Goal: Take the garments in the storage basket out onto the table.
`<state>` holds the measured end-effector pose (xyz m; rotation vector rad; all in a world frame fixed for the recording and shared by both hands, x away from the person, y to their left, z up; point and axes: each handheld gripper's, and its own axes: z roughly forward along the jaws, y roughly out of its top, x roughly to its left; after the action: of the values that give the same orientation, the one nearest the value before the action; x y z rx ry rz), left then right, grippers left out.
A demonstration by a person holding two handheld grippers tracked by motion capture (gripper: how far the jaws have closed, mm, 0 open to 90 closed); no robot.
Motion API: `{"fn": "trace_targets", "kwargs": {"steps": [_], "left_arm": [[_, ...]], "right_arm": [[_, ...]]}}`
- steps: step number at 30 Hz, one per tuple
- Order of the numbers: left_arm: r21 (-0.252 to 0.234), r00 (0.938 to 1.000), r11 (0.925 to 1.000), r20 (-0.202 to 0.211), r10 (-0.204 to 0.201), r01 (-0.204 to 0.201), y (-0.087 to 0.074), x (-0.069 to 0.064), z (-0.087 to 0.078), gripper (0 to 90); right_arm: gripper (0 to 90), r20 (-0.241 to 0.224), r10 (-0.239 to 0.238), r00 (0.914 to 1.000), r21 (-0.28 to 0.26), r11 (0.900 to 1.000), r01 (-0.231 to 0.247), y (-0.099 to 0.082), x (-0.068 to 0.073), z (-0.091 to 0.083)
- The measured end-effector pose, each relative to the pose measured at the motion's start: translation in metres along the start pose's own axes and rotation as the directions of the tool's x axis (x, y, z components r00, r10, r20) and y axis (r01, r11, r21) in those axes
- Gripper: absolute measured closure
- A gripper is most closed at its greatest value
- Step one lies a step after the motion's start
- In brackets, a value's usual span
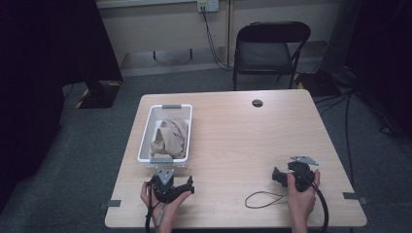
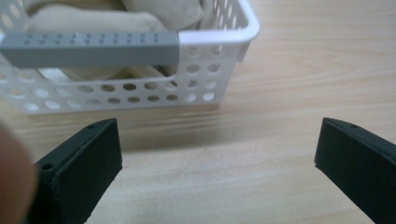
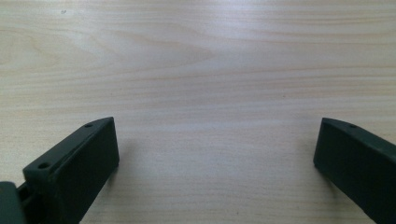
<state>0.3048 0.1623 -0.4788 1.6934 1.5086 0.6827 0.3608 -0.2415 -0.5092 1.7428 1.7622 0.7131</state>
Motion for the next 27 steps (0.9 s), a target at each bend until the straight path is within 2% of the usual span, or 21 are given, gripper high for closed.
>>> {"fn": "trace_targets", "kwargs": {"steps": [9, 14, 16, 25, 27], "left_arm": [[-0.019, 0.9999, 0.9997, -0.001, 0.013, -0.013, 0.009, 0.002, -0.004, 0.4], [-0.038, 0.9997, 0.9993, -0.023, -0.004, 0.004, 0.016, 0.004, -0.006, 0.4], [-0.045, 0.9999, 0.999, -0.01, -0.008, 0.008, 0.019, 0.005, -0.006, 0.7], [-0.062, 1.0, 0.9981, -0.003, -0.004, 0.004, 0.033, 0.006, -0.01, 0.4], [-0.04, 0.9998, 0.9992, 0.019, 0.007, -0.006, 0.037, 0.007, -0.009, 0.7]], "right_arm": [[0.0, 0.0, 0.0, 1.0, 0.0, 1.0, 0.0, 0.0, 0.0, 0.0], [0.0, 0.0, 0.0, 1.0, 0.0, 1.0, 0.0, 0.0, 0.0, 0.0], [0.0, 0.0, 0.0, 1.0, 0.0, 1.0, 0.0, 0.0, 0.0, 0.0], [0.0, 0.0, 0.0, 1.0, 0.0, 1.0, 0.0, 0.0, 0.0, 0.0], [0.0, 0.0, 0.0, 1.0, 0.0, 1.0, 0.0, 0.0, 0.0, 0.0]]}}
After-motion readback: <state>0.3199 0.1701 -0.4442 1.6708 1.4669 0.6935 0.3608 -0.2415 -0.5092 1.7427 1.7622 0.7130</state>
